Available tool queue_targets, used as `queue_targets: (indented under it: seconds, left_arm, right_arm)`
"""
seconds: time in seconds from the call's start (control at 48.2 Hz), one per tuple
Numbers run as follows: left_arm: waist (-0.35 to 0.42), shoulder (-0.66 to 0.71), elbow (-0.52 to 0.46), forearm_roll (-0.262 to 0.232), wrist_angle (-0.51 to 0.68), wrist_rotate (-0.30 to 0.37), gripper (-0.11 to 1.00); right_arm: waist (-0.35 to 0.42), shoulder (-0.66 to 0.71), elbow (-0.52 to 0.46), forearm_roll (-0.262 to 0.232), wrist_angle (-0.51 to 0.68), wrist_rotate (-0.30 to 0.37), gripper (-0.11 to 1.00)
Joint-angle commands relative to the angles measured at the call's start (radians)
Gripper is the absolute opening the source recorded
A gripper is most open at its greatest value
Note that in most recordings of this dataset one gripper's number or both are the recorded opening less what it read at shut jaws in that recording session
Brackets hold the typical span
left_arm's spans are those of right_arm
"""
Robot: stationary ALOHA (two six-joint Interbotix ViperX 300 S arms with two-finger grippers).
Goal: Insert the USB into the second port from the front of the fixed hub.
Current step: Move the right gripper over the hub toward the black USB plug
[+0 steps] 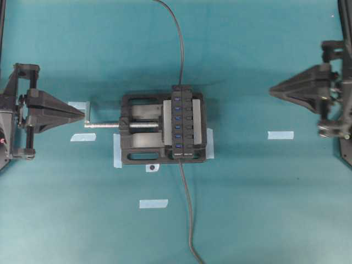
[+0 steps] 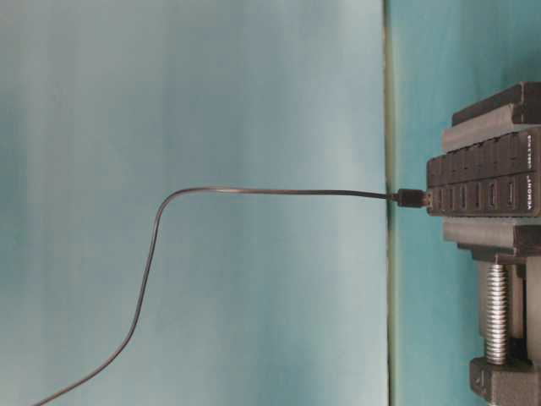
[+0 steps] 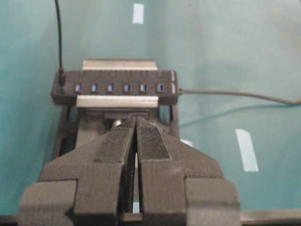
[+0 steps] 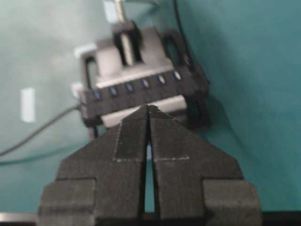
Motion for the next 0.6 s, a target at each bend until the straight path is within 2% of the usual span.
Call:
queue_targets:
  seconds: [0.0, 0.27, 0.581]
  left_arm:
    - [0.003, 0.005, -0.032, 0.002, 0.002, -0.002, 0.0]
    - [0.003, 0.023, -0.038, 0.003, 0.012, -0.002, 0.0]
    - [0.002, 0.052, -0.04, 0.002, 0.012, -0.002, 0.0]
  right_arm:
    - [-0.017, 0.055, -0.048, -0.011, 0.008, 0.006, -0.01]
    - [-0.055, 0.184, -0.109, -0.058, 0.017, -0.006, -0.01]
    - [-0.063, 0.319, -0.161, -0.064, 0.012, -0.066, -0.01]
